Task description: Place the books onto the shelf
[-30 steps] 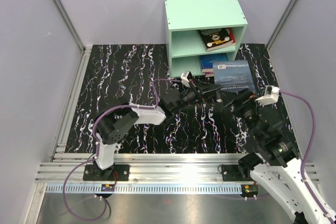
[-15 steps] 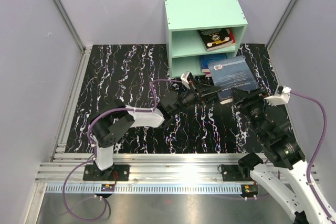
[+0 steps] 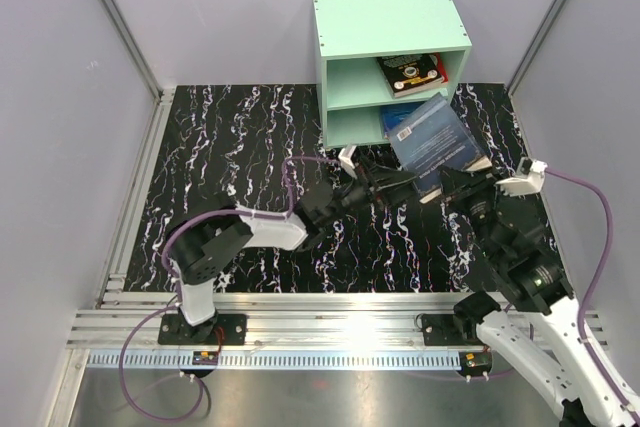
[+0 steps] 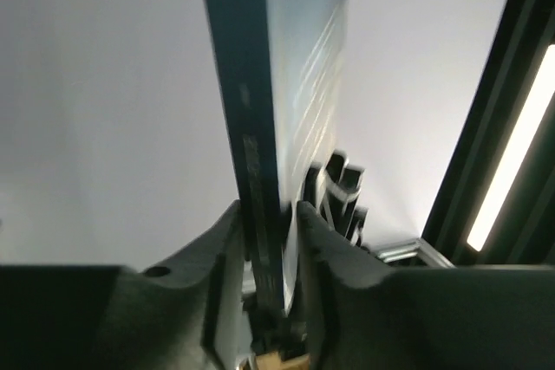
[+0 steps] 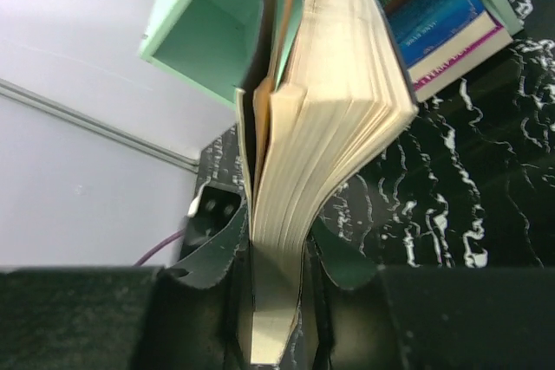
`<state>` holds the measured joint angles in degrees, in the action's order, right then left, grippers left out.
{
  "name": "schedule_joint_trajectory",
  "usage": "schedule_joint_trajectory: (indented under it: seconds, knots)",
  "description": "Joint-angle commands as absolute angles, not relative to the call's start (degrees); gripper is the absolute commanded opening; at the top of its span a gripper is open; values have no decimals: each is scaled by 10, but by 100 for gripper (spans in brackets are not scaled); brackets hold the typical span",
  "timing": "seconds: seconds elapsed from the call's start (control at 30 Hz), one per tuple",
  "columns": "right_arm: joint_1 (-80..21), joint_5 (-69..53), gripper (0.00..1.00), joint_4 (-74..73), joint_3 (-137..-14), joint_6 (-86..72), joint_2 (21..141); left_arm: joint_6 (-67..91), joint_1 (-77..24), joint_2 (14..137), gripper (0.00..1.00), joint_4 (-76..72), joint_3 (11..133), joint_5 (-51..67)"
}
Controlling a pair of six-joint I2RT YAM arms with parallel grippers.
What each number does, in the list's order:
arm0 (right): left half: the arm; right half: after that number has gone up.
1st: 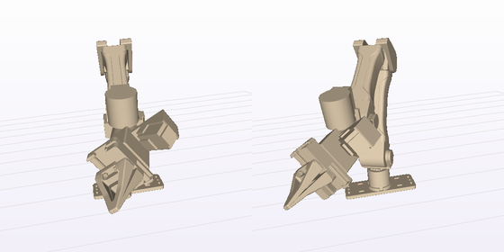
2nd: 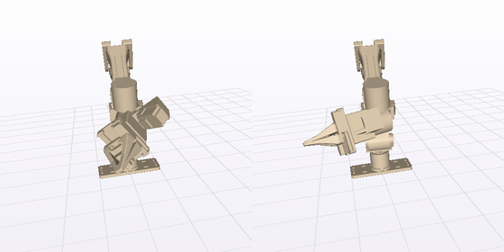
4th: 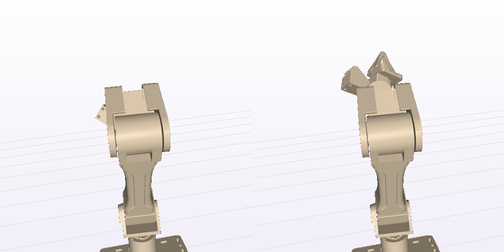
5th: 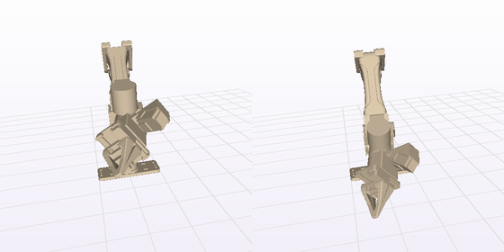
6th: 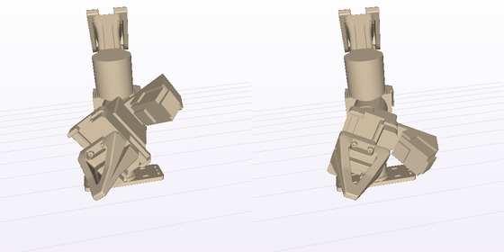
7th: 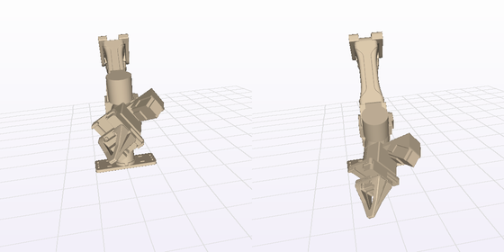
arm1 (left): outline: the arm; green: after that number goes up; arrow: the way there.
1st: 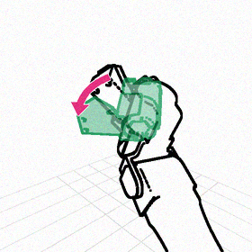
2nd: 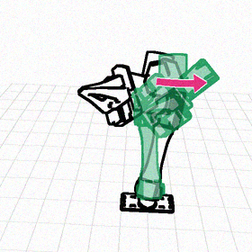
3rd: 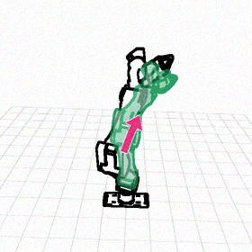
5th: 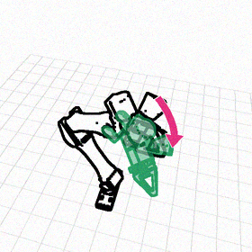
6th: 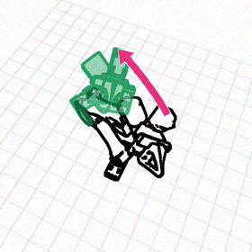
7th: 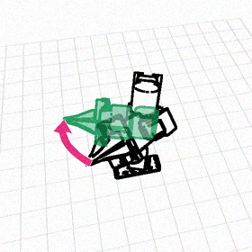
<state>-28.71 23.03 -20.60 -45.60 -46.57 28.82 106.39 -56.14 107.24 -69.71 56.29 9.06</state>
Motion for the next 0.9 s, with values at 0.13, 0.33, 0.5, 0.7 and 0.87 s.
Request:
schedule_joint_trajectory:
  seconds: [0.13, 0.33, 0.5, 0.7, 0.87]
  knots:
    - [-287, 237, 0, -70, -415, -487, 350, 983, -573, 936, 75, -839, 394, 144]
    - [-280, 184, 0, 49, -390, -482, 386, 885, -570, 776, 99, -683, 284, 151]
    - [-257, 131, 0, 93, -417, -475, 416, 745, -571, 609, 99, -353, 261, 106]
    - [-228, 90, 0, 124, -438, -495, 448, 658, -570, 430, 99, -114, 261, 21]
    - [-186, 31, 0, 160, -465, -504, 508, 636, -570, 353, 99, -17, 248, -17]
